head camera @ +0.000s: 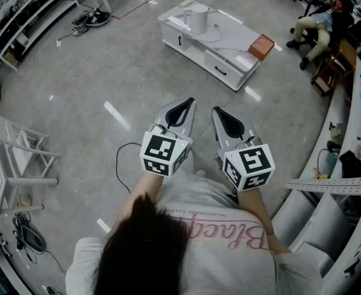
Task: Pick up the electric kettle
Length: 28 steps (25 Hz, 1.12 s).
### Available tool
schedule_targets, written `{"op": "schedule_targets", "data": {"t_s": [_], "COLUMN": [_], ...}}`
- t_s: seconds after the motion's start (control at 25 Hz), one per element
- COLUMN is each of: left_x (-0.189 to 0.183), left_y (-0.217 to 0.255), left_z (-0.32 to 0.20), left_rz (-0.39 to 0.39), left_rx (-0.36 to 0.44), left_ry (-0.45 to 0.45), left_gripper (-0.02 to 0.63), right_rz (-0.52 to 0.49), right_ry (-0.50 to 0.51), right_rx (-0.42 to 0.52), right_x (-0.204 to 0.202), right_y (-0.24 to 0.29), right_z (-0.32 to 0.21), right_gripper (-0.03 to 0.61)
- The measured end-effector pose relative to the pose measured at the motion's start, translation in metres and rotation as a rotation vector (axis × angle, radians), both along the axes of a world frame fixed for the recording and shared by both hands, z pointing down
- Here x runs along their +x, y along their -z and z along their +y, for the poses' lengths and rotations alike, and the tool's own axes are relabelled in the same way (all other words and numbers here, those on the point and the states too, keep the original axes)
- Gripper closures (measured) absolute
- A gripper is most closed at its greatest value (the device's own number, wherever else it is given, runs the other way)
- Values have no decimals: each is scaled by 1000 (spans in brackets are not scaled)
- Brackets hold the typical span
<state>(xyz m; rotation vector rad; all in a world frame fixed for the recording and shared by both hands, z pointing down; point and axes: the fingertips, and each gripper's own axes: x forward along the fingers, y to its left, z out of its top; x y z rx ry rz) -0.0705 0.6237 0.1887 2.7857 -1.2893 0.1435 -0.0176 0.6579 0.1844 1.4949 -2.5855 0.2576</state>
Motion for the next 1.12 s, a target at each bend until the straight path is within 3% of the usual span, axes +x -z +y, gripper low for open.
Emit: {"op": "schedule_targets", "data": {"t_s": [0.48, 1.12], "left_x": [-2, -10], "left_y": [2, -6], "left_z": [-53, -184], "left_rz": [16, 39], "left_rx": [21, -1], "left_ry": [43, 85], "left_gripper": [612, 612], "right_rz": [18, 33], "right_ry": [6, 35], "right_rx": [18, -15], "right_x": [-2, -4], "right_y": [-1, -15], "right_z": [-46, -175], "right_gripper": [557, 557]}}
